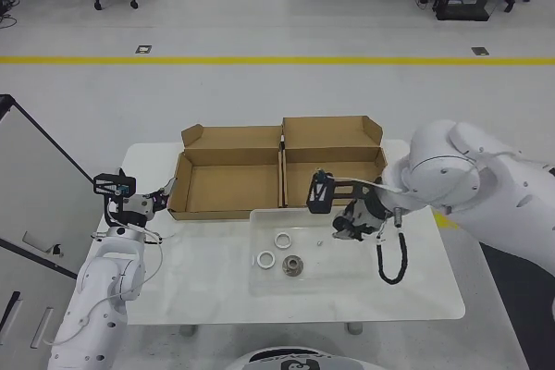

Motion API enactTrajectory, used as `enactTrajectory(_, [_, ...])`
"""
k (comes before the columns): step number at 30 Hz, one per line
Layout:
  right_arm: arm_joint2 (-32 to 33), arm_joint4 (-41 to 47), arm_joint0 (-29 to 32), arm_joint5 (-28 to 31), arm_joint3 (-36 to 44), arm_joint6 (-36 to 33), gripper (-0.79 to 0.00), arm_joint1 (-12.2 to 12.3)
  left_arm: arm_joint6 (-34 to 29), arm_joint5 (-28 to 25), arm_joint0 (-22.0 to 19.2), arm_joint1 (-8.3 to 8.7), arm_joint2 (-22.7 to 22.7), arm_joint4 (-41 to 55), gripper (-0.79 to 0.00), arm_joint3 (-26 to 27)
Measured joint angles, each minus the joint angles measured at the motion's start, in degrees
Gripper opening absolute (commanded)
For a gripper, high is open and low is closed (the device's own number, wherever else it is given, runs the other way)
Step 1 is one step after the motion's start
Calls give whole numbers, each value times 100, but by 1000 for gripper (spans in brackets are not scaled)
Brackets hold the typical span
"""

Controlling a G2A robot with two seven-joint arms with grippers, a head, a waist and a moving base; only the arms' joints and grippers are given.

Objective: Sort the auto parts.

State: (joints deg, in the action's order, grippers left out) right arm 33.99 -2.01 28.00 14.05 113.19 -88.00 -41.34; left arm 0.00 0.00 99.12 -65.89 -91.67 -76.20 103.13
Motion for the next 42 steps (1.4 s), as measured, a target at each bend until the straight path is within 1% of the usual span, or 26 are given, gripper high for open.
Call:
enactTrajectory(4, [420, 819, 41, 281, -115, 55, -785, 205, 0, 0, 0, 0, 0, 0, 0, 0])
enactTrajectory(8, [784, 1656, 324, 747, -331, 524, -785, 353, 0, 0, 0, 0, 0, 0, 0, 0])
enactTrajectory(12, [952, 2347, 581, 1198, -461, 974, -785, 476, 0, 0, 0, 0, 0, 0, 0, 0])
enactTrajectory(15, [968, 2687, 703, 1462, -467, 1237, -785, 550, 0, 0, 0, 0, 0, 0, 0, 0])
enactTrajectory(28, [961, 2761, 750, 1492, -471, 1317, -785, 555, 0, 0, 0, 0, 0, 0, 0, 0])
enactTrajectory(30, [1035, 3063, 886, 1561, -615, 1612, -785, 553, 0, 0, 0, 0, 0, 0, 0, 0])
enactTrajectory(32, [1152, 3585, 1026, 1786, -803, 1819, -785, 557, 0, 0, 0, 0, 0, 0, 0, 0])
enactTrajectory(35, [1290, 4429, 1197, 2102, -939, 1857, -785, 552, 0, 0, 0, 0, 0, 0, 0, 0])
enactTrajectory(39, [1420, 5417, 1307, 2268, -861, 2045, -785, 497, 0, 0, 0, 0, 0, 0, 0, 0])
enactTrajectory(42, [1510, 6055, 1292, 2338, -747, 2114, -785, 408, 0, 0, 0, 0, 0, 0, 0, 0])
